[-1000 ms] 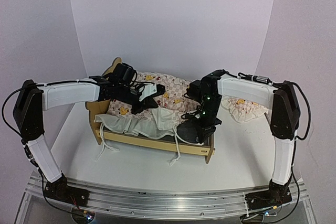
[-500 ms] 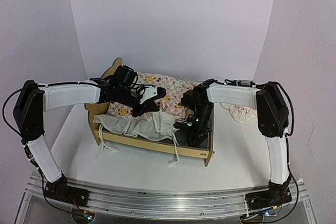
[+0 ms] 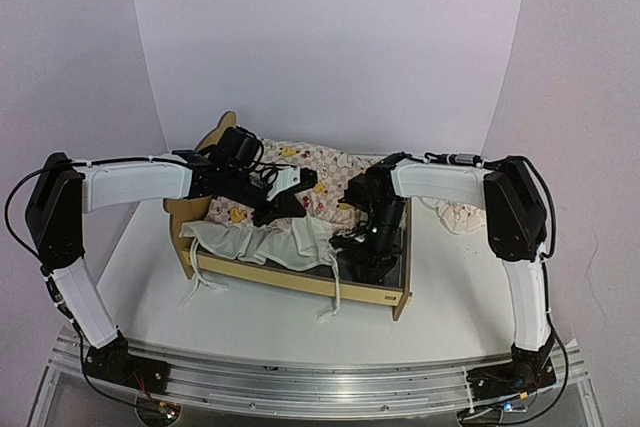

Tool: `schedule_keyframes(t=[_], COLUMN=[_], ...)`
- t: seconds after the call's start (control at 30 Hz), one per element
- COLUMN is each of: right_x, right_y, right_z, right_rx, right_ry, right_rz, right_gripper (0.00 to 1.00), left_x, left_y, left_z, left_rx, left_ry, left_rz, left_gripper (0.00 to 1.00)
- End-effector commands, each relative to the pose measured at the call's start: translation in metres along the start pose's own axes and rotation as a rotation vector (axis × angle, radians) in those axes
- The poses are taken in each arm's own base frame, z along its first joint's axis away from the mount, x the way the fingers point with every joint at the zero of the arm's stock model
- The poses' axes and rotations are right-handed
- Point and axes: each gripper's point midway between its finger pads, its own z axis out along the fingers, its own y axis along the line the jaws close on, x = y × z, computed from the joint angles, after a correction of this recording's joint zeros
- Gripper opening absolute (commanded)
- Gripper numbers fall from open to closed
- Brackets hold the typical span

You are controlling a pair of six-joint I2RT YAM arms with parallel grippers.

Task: Set up the pet bed

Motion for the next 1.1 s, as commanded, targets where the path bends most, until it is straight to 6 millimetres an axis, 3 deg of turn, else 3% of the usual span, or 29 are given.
schedule_keyframes(t=[0.0,0.13,0.27,0.53,0.77,0.97,1.07], right_x=[0.016,0.017,0.024,0.028,0.007,0.035,0.052], right_y=[0.014,0.035,0.034,0.011,0.044,0.034,0.013], right_z=[-0.038,-0.072,-0.076,-0.041,-0.022,0.007,0.036], right_rx=[0.057,0.032,0.033,0.064,-0.162,-0.165,-0.113], right_ry=[-0.036,-0.119,-0.112,0.001,-0.004,0.134,0.235], right_rz=[-0.029,-0.005,0.088,0.216,0.226,0.271,0.319], right_gripper=[0.37,0.41,0.39,0.32,0.06,0.00,0.00], left_x=[-0.009,-0.010,-0.011,-0.010,-0.010,-0.008,-0.010], left_y=[-0.020,-0.026,-0.025,-0.023,-0.021,-0.024,-0.028], left_z=[-0.003,-0.001,0.000,0.000,0.000,0.001,0.002], left_rx=[0.057,0.077,0.074,0.064,0.051,0.063,0.092], left_ry=[-0.034,-0.040,-0.038,-0.032,-0.031,-0.032,-0.042], left_rz=[0.007,0.005,0.007,0.011,0.020,0.017,0.015], left_gripper=[0.03,0.03,0.03,0.03,0.03,0.05,0.15])
